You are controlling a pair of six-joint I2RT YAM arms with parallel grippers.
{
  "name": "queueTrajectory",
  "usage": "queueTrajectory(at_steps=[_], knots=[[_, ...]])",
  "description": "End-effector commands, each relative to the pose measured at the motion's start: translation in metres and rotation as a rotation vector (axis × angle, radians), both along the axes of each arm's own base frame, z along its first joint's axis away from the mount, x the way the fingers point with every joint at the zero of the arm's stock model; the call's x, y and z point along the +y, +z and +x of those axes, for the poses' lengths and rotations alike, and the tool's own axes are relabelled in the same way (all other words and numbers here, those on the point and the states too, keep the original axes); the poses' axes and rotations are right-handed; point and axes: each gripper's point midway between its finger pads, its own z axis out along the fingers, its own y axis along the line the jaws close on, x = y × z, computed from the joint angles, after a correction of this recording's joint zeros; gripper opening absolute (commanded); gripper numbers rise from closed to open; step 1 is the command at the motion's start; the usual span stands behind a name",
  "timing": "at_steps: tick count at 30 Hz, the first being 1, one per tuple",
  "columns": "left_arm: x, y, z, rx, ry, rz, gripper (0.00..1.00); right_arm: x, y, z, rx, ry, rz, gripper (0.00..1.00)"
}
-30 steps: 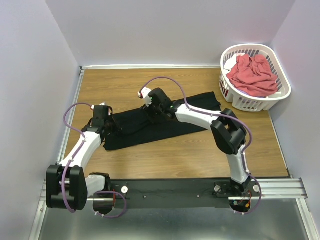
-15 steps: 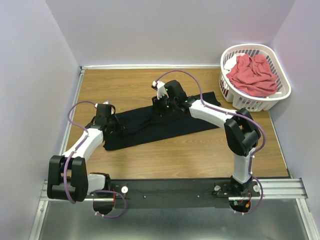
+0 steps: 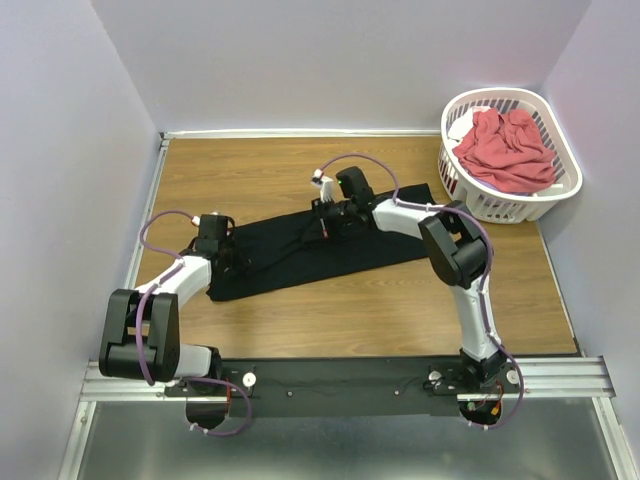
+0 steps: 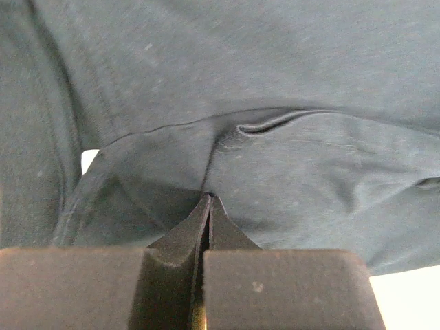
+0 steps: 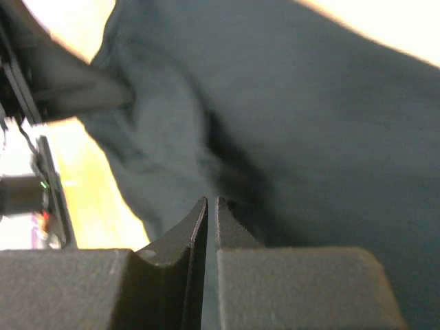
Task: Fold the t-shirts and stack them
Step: Fold the tshirt
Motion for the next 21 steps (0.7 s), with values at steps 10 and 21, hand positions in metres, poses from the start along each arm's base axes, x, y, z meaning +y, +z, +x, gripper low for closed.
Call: queueTrajectory(at_steps=[10,21], knots=[[0.021,-0.018,-0.013,0.026,0.09,0.064,0.05,-0.03,-0.026,0.034,0.236,-0.152,0.085,0.14],[0.022,-0.003,-0.004,-0.003,0.069,0.085,0.05,-0.025,0.02,0.008,0.128,-0.083,0.12,0.29]])
